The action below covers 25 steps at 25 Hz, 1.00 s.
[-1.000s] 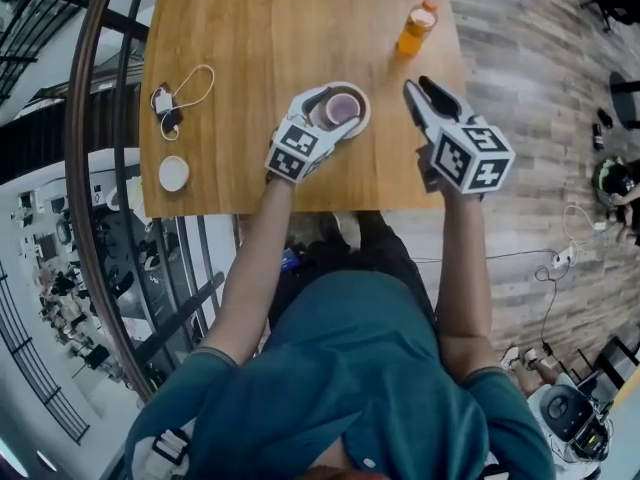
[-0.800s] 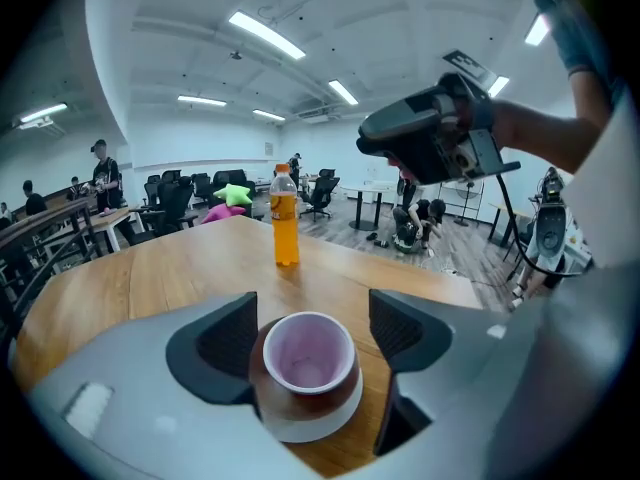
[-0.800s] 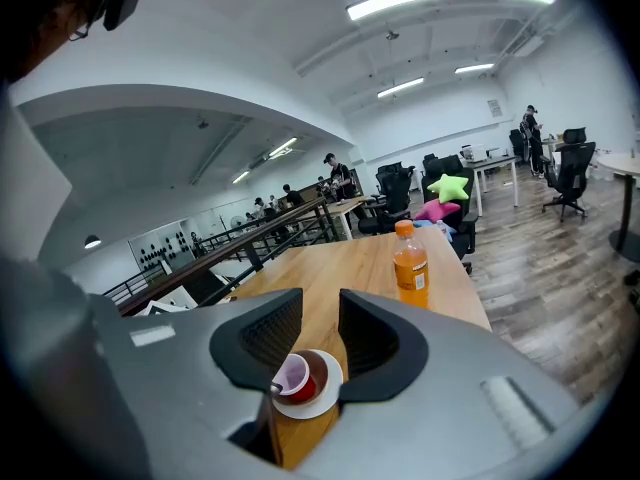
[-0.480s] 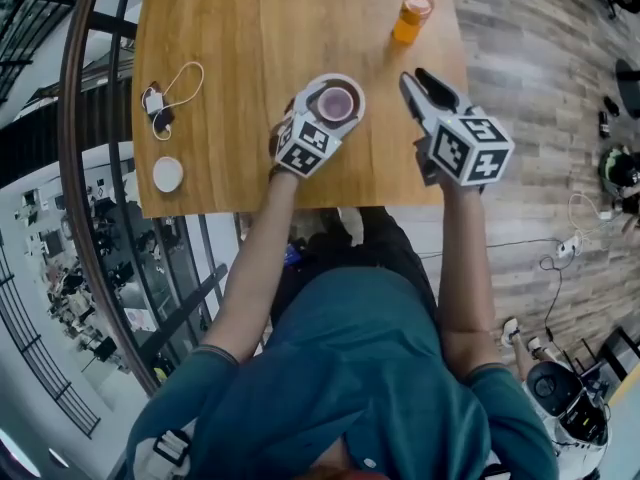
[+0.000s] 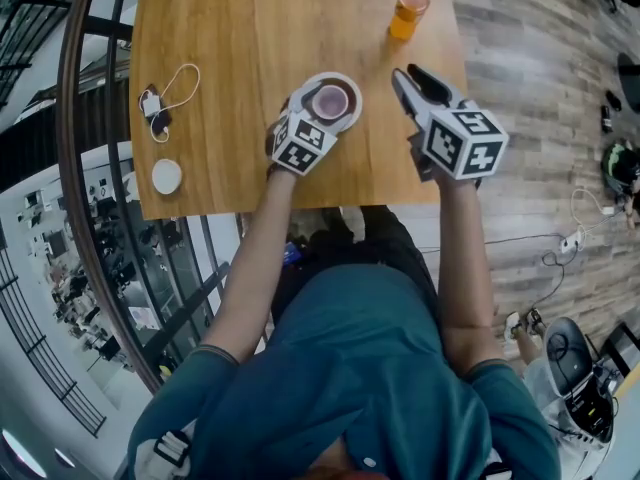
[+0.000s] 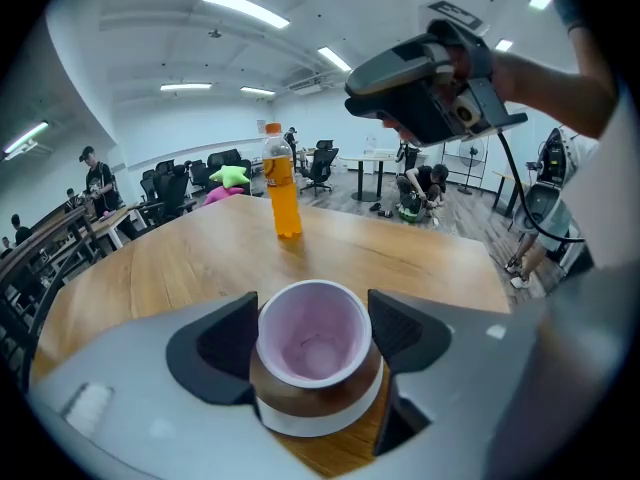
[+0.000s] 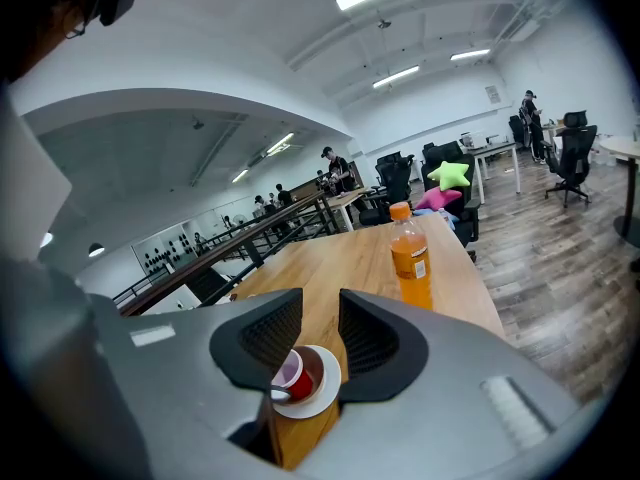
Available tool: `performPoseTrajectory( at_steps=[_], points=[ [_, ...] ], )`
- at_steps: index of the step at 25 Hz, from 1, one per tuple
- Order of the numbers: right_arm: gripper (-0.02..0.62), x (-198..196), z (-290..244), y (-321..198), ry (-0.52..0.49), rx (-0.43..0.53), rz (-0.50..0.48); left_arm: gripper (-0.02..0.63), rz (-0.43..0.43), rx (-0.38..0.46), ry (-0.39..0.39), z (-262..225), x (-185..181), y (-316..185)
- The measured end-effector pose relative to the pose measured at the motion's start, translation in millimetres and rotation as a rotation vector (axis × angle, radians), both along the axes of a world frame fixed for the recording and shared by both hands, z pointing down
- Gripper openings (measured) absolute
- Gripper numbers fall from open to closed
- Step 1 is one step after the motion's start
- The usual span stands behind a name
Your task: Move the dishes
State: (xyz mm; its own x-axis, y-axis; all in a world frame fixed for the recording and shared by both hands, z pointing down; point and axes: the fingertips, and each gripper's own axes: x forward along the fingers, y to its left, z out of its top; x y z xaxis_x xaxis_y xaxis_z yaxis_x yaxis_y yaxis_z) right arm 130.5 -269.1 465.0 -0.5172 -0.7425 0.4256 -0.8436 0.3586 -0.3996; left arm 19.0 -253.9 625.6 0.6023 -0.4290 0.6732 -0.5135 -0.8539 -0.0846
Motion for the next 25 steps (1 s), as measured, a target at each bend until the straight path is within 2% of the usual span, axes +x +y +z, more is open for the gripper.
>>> performPoseTrajectory(
  at_steps=[6, 9, 12, 16, 21, 25],
  points=[
    [0.097, -3.7, 5.2, -0.2, -0.008, -0.008, -0.014, 0.337, 0.007, -0.007, 0.033, -7.3, -1.0, 1.3],
    [0.097, -7.9, 11.7, 3.1, 0.022, -0.009, -0.049, 0.337, 0.01, -0.015, 0.053, -22.8, -2.1, 1.9],
    [0.102, -17.6, 19.5, 8.3, 0.087, 0.013, -0.127, 0.337, 0.004, -0.014, 0.079, -37.5, -5.2, 0.2],
    [0.146, -39.9, 27.8, 18.5, 0.156, 0.061, -0.265, 0.337, 0.0, -0.008, 0.11, -58.3, -9.5, -3.1],
    [0.213, -68.7, 42.5, 35.7, 0.295, 0.109, -0.447, 0.337, -0.029, -0.002, 0.196, -94.1, -13.4, -10.3],
    [0.235, -91.6, 49.2, 43.5, 0.371, 0.16, -0.516, 0.337, -0.042, -0.004, 0.259, -121.1, -14.5, -10.0]
  ],
)
